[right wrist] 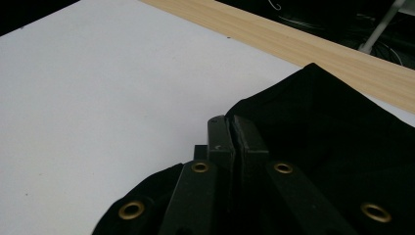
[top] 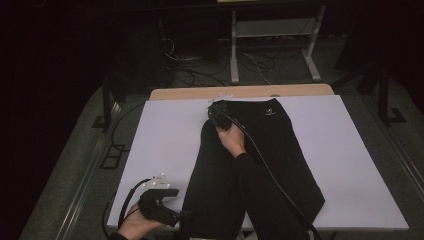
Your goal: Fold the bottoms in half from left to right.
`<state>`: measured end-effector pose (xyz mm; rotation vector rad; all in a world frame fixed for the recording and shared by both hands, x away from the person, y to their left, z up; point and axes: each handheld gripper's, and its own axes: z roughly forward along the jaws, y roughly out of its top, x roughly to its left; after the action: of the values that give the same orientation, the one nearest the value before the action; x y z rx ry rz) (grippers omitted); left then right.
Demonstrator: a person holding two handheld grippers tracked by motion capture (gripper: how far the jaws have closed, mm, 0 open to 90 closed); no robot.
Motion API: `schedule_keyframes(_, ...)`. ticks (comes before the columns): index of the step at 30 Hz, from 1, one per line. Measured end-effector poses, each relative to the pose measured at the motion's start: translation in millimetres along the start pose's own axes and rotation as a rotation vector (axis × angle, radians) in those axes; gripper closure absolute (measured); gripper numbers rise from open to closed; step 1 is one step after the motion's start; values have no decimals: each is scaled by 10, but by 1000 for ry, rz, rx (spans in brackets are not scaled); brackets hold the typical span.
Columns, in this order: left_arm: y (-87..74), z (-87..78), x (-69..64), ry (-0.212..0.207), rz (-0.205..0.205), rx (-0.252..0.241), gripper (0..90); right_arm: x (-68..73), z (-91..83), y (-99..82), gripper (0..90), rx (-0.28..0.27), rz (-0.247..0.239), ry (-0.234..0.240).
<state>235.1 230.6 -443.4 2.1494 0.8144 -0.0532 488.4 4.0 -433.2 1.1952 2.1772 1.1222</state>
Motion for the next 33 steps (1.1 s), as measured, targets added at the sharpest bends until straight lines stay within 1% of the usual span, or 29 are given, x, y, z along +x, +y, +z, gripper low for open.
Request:
schedule_keyframes(3,-3,4,1,-7,6,2,75,-1,-2,1,857,-1,-1,-3)
schedule_keyframes(5,-11,19,7,-17,10,19,89,-1,-1,-1,857,-3,1,-2)
schedule_keyframes(7,-17,19,8,-30,12,21,124,3,1,-6,857,-3,0,1)
schedule_keyframes(9,-19,18,4,-31,15,24,158,8,2,-11,857,-4,1,2)
schedule_keyframes(11,-29,20,-9,-22,34,41,256,10,4,-16,857,-3,1,4)
schedule_keyframes(12,-36,35,-24,-22,54,65,276,12,4,-16,857,-2,0,3)
schedule_keyframes(13,-36,35,-24,-22,54,65,285,12,4,-16,857,-2,0,3)
schedule_keyframes(14,-37,39,-41,-13,66,66,312,15,3,-13,857,-5,3,5)
schedule_keyframes(16,-36,41,-43,-13,66,67,376,16,-1,-9,857,-7,7,7)
schedule_keyframes(18,-35,45,-38,-19,62,68,473,18,-1,-8,857,-4,2,10)
schedule_keyframes(19,-35,45,-38,-19,62,68,506,18,-1,-8,857,-4,2,10)
schedule_keyframes(20,-32,52,-41,-18,70,77,559,18,-1,-9,857,-4,-7,10)
schedule_keyframes(22,-24,59,-55,-1,79,86,634,17,-6,-7,857,-5,-2,13)
schedule_keyframes(23,-24,59,-55,-1,79,86,669,17,-6,-7,857,-5,-2,13)
schedule_keyframes(25,-20,65,-64,7,85,93,724,15,-11,-2,857,-10,-6,15)
schedule_keyframes(26,-18,66,-64,18,86,100,758,17,-18,4,857,-13,-6,17)
schedule_keyframes(29,-16,70,-58,19,82,105,848,23,-30,12,857,-16,-9,22)
schedule_keyframes(31,-5,72,-53,22,78,114,877,25,-38,18,857,-19,-6,27)
schedule_keyframes(33,-3,72,-55,23,79,116,881,24,-43,20,857,-19,-8,29)
